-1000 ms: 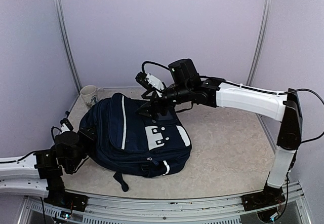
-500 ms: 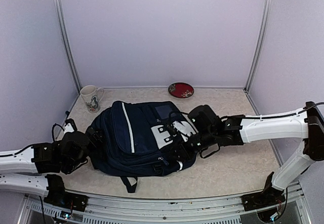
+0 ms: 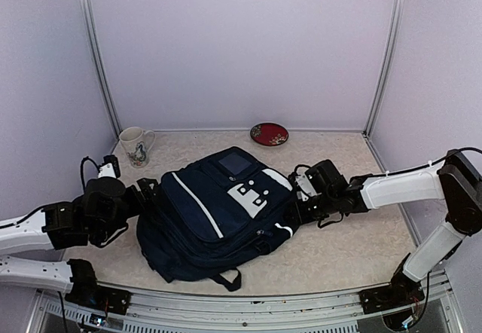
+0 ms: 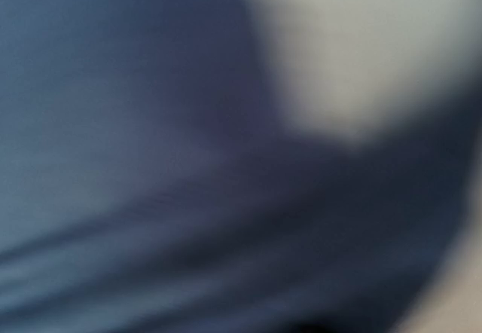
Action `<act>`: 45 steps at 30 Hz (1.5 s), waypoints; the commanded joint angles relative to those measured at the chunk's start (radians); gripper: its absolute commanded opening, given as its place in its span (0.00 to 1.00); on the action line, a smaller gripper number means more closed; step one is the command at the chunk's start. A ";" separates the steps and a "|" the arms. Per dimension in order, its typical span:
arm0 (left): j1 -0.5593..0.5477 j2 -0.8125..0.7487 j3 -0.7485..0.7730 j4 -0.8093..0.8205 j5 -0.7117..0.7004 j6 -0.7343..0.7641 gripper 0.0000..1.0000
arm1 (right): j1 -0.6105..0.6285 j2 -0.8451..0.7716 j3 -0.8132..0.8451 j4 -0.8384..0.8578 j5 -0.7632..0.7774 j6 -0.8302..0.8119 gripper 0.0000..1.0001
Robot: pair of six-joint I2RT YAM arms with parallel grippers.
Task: Pack the student bag
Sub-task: Rotate the student bag at the center of the board.
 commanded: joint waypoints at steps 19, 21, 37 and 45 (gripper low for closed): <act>0.420 0.551 0.141 0.349 0.735 0.460 0.63 | -0.156 -0.105 -0.074 -0.049 0.023 -0.021 0.46; 0.396 0.589 0.144 0.352 0.733 0.491 0.64 | -0.111 -0.093 -0.111 -0.021 0.041 0.029 0.46; -0.041 0.536 0.116 0.356 0.745 0.651 0.58 | -0.151 0.634 0.880 -0.040 -0.212 -0.196 0.46; -0.098 0.558 0.287 0.243 0.830 0.795 0.58 | -0.253 0.552 0.992 -0.172 -0.044 -0.245 0.46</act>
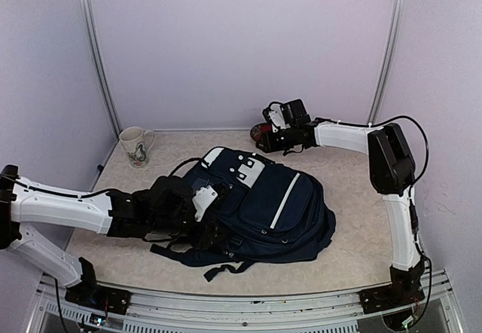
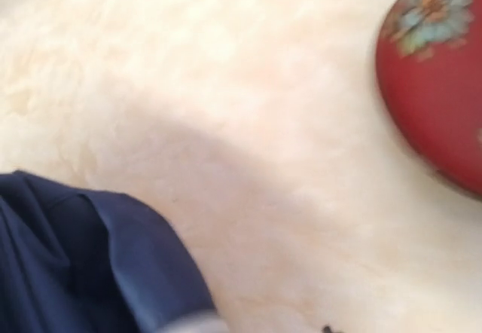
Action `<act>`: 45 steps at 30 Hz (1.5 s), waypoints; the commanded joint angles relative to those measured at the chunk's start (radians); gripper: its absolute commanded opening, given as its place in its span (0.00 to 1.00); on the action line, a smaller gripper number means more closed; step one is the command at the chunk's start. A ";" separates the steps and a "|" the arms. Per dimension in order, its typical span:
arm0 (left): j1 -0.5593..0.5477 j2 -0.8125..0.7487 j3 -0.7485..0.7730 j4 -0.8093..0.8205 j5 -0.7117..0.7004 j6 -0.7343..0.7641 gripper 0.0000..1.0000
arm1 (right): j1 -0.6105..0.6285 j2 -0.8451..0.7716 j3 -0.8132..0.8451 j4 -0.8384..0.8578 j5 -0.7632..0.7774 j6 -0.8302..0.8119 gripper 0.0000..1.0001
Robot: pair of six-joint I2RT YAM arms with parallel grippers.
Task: Pack the student bag
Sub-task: Rotate the student bag at the center of the board.
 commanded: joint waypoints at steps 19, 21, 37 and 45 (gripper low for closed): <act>0.491 0.145 0.306 -0.155 -0.065 0.034 0.81 | -0.067 -0.850 -0.982 -0.187 0.422 0.036 0.58; 0.497 0.182 0.281 -0.163 -0.100 0.020 0.80 | -0.067 -0.829 -1.015 -0.196 0.432 0.040 0.57; 0.207 -0.176 0.028 -0.317 -0.205 -0.237 0.67 | 0.038 -0.295 -0.427 -0.019 0.043 0.017 0.51; 0.067 -0.294 0.168 -0.272 -0.306 -0.044 0.71 | -0.064 -0.415 -0.426 -0.092 0.250 -0.029 0.52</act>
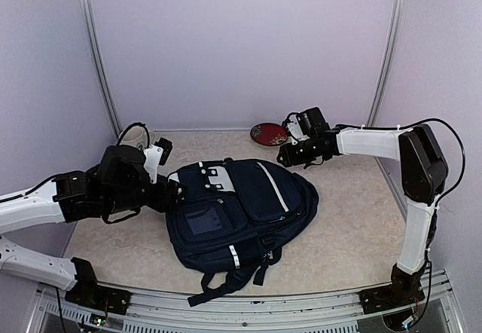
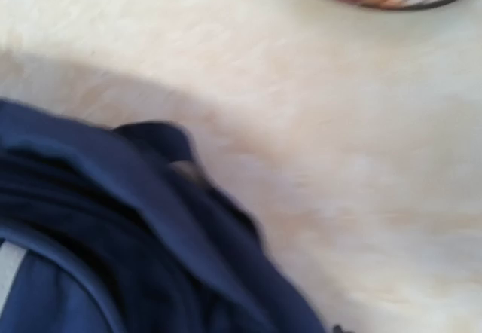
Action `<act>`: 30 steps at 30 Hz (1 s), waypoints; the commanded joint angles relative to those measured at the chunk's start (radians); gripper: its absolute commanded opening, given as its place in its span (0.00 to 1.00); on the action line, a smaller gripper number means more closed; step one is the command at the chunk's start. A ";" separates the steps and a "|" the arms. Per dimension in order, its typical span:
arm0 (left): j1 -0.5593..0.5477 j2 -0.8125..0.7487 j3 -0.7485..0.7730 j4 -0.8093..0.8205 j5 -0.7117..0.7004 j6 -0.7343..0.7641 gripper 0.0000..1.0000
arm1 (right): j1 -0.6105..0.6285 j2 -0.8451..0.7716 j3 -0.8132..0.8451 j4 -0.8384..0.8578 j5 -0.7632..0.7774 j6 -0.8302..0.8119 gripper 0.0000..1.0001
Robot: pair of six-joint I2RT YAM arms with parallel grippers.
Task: Pack the student bag
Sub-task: Rotate the student bag at the center of the board, then hold the upper front pocket of the student bag.
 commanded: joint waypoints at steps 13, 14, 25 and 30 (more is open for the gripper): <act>-0.174 0.704 0.464 0.140 0.223 0.607 0.86 | -0.032 -0.630 -0.474 -0.069 -0.121 0.094 0.51; -0.172 0.734 0.493 0.117 0.235 0.616 0.85 | -0.028 -0.667 -0.497 -0.065 -0.145 0.114 0.51; -0.166 0.879 0.600 0.077 0.124 0.673 0.69 | 0.129 -0.865 -0.670 -0.047 -0.161 0.262 0.43; -0.146 0.888 0.572 0.077 0.120 0.691 0.52 | 0.226 -0.888 -0.732 0.017 -0.094 0.357 0.37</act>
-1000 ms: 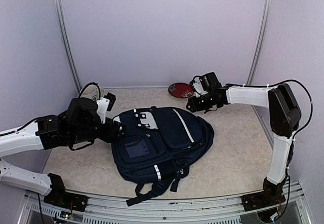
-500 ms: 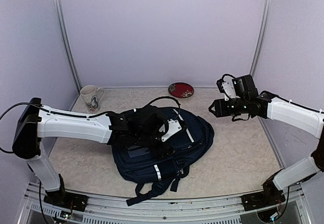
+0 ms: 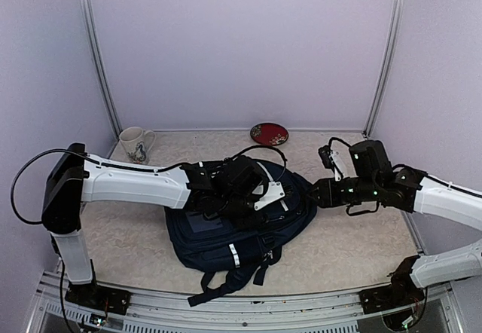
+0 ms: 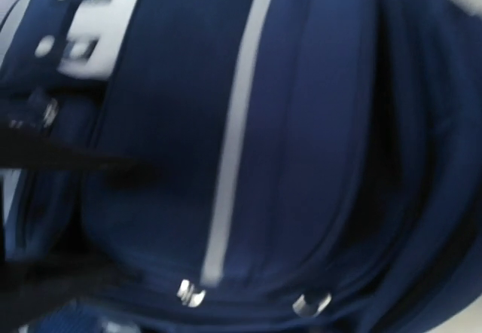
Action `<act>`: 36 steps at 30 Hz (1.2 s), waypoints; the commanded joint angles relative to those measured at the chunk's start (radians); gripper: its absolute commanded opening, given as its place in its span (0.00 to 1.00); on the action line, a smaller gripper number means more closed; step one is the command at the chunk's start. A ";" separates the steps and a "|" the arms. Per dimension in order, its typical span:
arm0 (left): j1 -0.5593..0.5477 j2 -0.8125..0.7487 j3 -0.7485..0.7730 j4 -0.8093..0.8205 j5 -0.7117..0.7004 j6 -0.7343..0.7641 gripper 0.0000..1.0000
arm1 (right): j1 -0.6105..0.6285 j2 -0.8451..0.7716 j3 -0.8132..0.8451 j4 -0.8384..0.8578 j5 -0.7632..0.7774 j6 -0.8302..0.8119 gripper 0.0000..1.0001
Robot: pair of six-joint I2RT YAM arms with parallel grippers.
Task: Pack the student bag
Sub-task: Hold the upper front pocket of the student bag, then pick up the student bag from the upper front pocket.
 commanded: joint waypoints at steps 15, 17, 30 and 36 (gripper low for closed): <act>0.105 -0.113 -0.144 0.219 0.249 -0.105 0.00 | 0.303 0.184 -0.057 0.322 0.291 0.327 0.39; 0.109 -0.128 -0.162 0.246 0.274 -0.126 0.00 | 0.304 0.212 -0.045 0.326 0.315 0.329 0.40; 0.123 -0.140 -0.162 0.292 0.317 -0.165 0.00 | 0.316 0.302 0.003 0.389 0.304 0.225 0.43; 0.123 -0.135 -0.150 0.289 0.321 -0.170 0.00 | 0.316 0.322 0.019 0.385 0.308 0.265 0.43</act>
